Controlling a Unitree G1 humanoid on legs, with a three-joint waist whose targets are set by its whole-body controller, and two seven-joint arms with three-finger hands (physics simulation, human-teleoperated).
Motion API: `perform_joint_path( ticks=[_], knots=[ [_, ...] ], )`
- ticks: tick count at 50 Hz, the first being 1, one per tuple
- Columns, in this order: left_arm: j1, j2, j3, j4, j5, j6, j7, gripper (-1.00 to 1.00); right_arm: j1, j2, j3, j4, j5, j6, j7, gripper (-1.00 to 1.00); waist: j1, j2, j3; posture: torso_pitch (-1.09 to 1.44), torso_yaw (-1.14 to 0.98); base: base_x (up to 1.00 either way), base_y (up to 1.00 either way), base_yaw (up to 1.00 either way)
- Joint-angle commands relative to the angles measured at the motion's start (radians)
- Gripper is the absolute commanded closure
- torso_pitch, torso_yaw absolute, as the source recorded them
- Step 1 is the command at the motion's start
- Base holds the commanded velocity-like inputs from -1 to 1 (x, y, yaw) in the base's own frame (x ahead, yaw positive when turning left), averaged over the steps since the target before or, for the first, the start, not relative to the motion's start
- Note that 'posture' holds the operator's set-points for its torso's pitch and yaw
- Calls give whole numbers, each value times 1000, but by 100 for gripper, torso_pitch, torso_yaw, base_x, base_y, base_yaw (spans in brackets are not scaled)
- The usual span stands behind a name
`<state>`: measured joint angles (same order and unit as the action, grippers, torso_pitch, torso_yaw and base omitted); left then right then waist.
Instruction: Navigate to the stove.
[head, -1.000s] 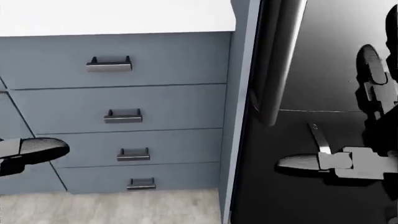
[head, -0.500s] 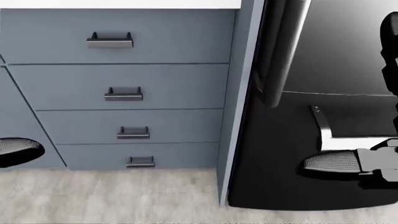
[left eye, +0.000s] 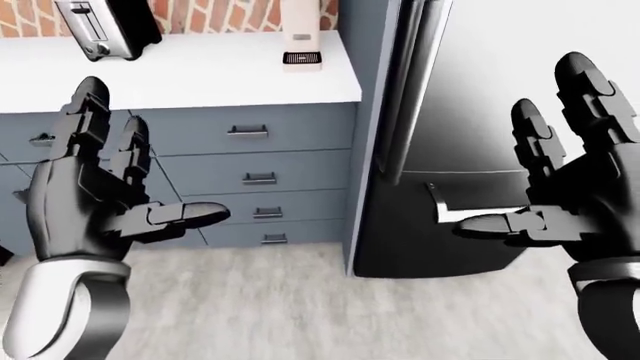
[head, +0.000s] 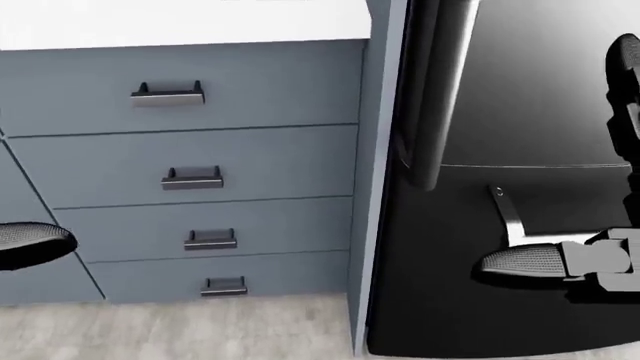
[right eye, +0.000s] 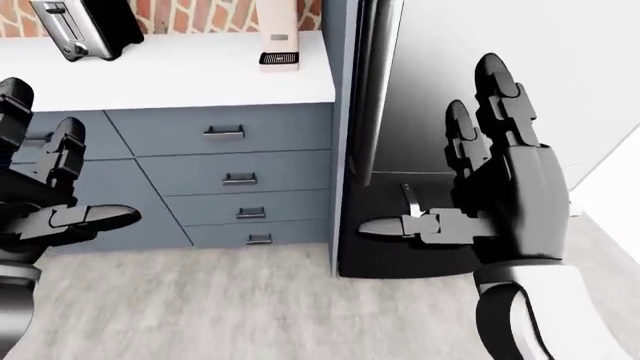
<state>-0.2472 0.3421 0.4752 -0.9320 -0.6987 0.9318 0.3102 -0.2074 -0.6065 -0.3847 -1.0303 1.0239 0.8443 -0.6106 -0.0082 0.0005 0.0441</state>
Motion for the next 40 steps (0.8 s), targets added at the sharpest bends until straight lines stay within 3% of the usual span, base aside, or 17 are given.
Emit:
perform_joint_path(
  ticks=[1, 4, 6, 7, 9, 16, 18, 20, 21, 23, 26, 29, 32, 34, 35, 37, 40],
  knots=[
    [-12, 11, 9, -22, 12, -33, -5, -100, -21, -13, -17, -17, -1, -22, -4, -100, 4, -14, -15, 0, 0, 0, 5, 0],
    [-14, 8, 10, -27, 11, -26, -9, -100, -14, -2, -9, -17, -23, -23, 10, -100, 3, 9, -15, 0, 0, 0, 6, 0],
    [-15, 7, 12, -22, 12, -27, -11, -100, -17, -4, -10, -17, -19, -21, 8, -100, 3, 55, -18, 0, 0, 0, 6, 0],
    [-15, 6, 12, -23, 10, -26, -10, -100, -17, -6, -10, -17, -20, -21, 8, -100, 5, 35, -14, 0, 0, 0, 6, 0],
    [-15, 7, 13, -23, 8, -24, -10, -100, -16, -6, -8, -17, -21, -23, 8, -100, 10, 43, -12, 0, 0, 0, 6, 0],
    [-20, 12, 22, -23, -6, -15, -2, -100, -16, 6, -9, -17, -31, -13, 17, -100, 14, -2, -11, 0, 0, 0, 7, 0],
    [-21, 14, 20, -25, -10, -14, 3, -100, -15, 6, -12, -17, -31, -13, 19, -100, 16, -27, -12, 0, 0, 0, 7, 0],
    [-19, 15, 16, -23, -8, -17, 3, -100, -13, 10, -14, -17, -36, -12, 24, -100, 18, -80, -23, 0, 0, 0, 7, 0],
    [-18, 14, 15, -24, -8, -16, 3, -100, -12, 13, -12, -17, -39, -11, 26, -100, 6, -36, -10, 0, 0, 0, 7, 0],
    [-15, 13, 9, -24, 2, -19, -2, -100, -12, 19, -10, -17, -48, -9, 34, -100, 9, -56, -11, 0, 0, 0, 7, 0],
    [-18, 11, 13, -23, 1, -18, -5, -100, -10, 28, -2, -17, -66, -8, 44, -100, 8, -42, -14, 0, 0, 0, 7, 0],
    [-18, 10, 12, -20, 5, -19, -8, -100, -14, 27, -2, -17, -61, -6, 43, -100, 9, -14, 1, 0, 0, 0, 7, 0],
    [-16, 10, 14, -20, 4, -20, -8, -100, -12, 26, 1, -17, -61, -10, 42, -100, 7, 13, -8, 0, 0, 0, 23, 0],
    [-14, 7, 6, -15, 13, -27, -13, -100, -10, 31, 0, -17, -65, -7, 46, -100, 4, 63, -24, 0, 0, 0, 23, 0],
    [-12, 6, 7, -18, 13, -25, -15, -100, -11, 30, -1, -17, -62, -6, 44, -100, -2, 68, -32, 0, 0, 0, 24, 0],
    [-14, 6, 13, -16, 10, -23, -14, -100, -10, 25, -3, -17, -55, -12, 42, -100, 5, 52, -9, 0, 0, 0, 23, 0],
    [-14, 6, 10, -18, 12, -23, -13, -100, -9, 24, -2, -17, -55, -13, 41, -100, 6, 25, -16, 0, 0, 0, 23, 0]
  ],
)
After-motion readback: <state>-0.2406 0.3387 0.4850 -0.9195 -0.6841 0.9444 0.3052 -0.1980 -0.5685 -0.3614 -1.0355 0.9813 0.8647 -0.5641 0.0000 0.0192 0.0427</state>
